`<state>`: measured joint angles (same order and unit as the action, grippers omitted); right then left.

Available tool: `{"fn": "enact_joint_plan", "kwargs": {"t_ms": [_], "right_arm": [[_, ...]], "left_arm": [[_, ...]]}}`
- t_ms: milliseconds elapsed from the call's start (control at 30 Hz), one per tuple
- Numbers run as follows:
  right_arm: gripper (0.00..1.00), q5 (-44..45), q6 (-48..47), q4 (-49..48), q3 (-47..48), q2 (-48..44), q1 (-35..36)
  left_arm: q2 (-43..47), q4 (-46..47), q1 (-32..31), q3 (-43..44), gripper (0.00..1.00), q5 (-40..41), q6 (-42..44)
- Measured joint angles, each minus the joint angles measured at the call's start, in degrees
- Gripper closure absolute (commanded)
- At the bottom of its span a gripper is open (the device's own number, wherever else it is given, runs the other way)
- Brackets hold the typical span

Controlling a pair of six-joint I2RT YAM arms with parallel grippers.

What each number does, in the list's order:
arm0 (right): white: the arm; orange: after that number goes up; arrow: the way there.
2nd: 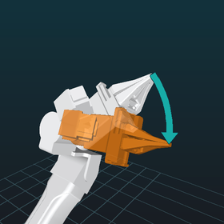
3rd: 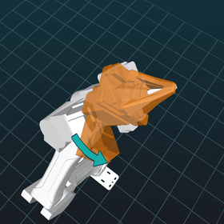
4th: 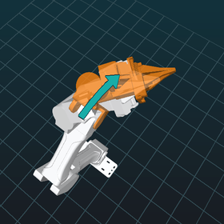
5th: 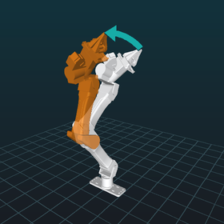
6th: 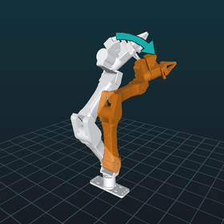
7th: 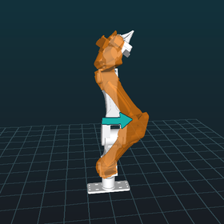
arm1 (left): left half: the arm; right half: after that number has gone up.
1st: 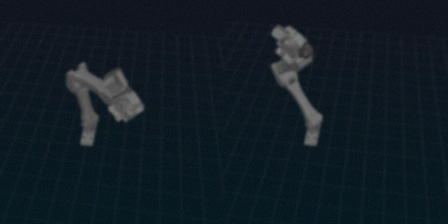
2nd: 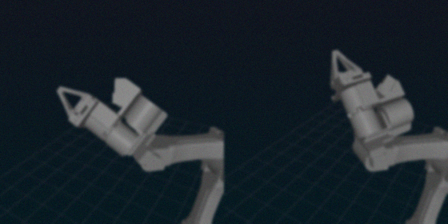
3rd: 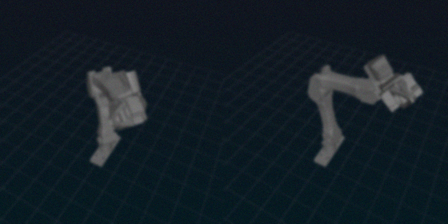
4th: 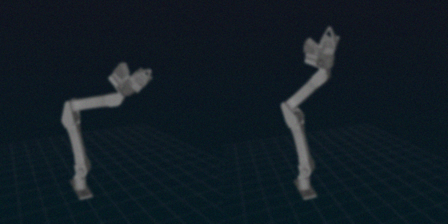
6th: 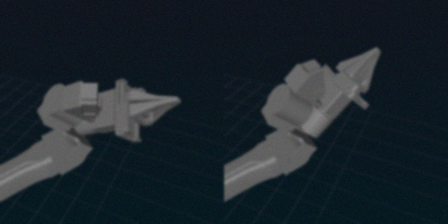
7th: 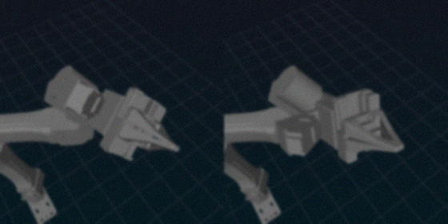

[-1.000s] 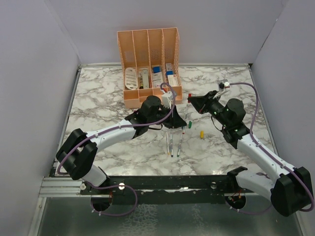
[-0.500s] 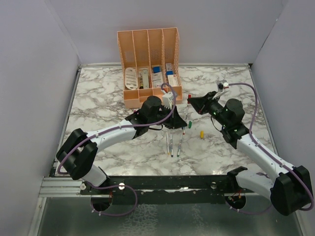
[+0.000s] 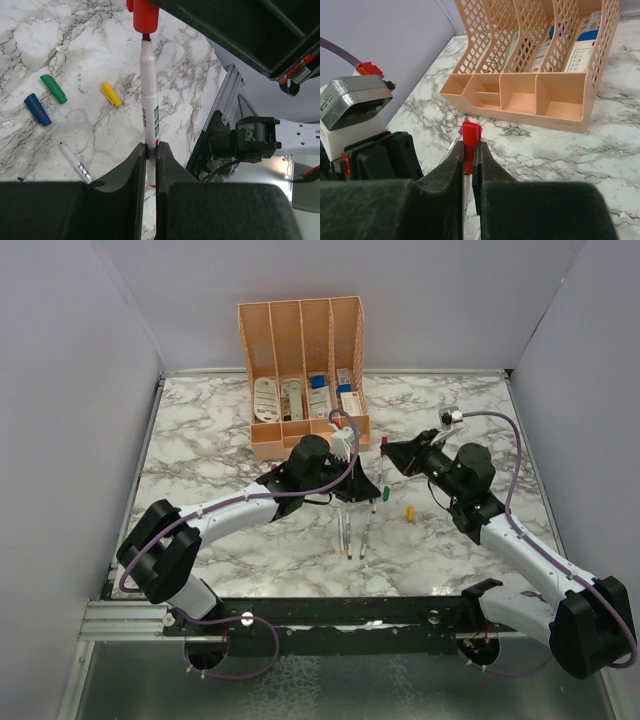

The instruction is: Insert the pens into the pen caps

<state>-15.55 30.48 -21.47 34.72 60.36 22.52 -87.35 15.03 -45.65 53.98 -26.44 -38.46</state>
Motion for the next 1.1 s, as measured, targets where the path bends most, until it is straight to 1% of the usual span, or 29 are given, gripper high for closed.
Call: {"fn": "enact_joint_plan", "kwargs": {"t_ms": [500, 1100], "right_arm": [[0.99, -1.2, 2.0, 0.0, -1.6, -0.3, 0.0], [0.99, -4.2, 4.2, -0.6, -3.0, -0.6, -0.1]], "left_arm": [[-0.2, 0.1, 0.0, 0.0, 1.00, 0.6, 0.0], [-0.2, 2.1, -0.3, 0.0, 1.00, 5.2, -0.9]]}}
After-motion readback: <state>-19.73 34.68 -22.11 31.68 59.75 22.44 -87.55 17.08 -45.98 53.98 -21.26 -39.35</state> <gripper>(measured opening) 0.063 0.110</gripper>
